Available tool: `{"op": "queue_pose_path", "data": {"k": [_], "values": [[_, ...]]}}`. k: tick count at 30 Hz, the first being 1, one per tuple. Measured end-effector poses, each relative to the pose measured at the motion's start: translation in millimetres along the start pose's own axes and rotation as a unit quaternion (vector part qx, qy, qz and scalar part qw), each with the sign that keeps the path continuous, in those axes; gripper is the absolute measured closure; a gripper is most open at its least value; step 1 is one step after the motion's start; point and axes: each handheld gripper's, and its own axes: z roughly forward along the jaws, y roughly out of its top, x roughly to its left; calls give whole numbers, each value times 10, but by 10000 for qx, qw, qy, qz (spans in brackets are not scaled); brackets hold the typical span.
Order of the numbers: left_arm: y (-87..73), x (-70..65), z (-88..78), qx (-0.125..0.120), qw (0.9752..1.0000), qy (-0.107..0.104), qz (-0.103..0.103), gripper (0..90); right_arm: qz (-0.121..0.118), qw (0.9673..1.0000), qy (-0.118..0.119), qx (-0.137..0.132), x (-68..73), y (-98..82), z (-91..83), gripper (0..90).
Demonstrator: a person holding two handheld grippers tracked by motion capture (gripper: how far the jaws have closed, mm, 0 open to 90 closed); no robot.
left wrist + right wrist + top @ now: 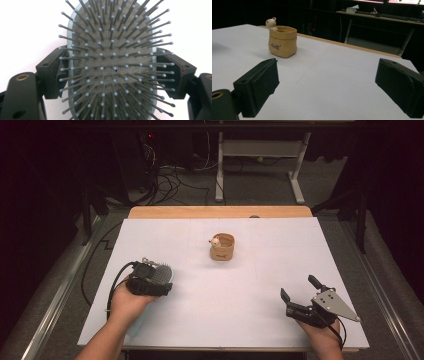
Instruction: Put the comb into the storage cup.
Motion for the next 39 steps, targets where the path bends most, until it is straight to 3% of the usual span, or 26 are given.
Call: {"op": "queue_pose_path", "data": {"k": [13, 23, 35, 39], "values": [[-36, 1, -123, -528, 9985, -63, 95, 208, 3, 10000, -48, -63, -3, 6, -13, 58], [-25, -14, -230, -987, 9949, -127, 157, 208, 5, 9999, -63, -91, 1, 9, -17, 58], [-27, -7, -347, -1670, 9856, -184, 188, 208, -12, 9999, -88, -141, 1, 15, -31, 58], [-34, 2, -369, -1898, 9813, -255, 186, 208, -9, 9998, -89, -158, 0, 16, -33, 57]]}}
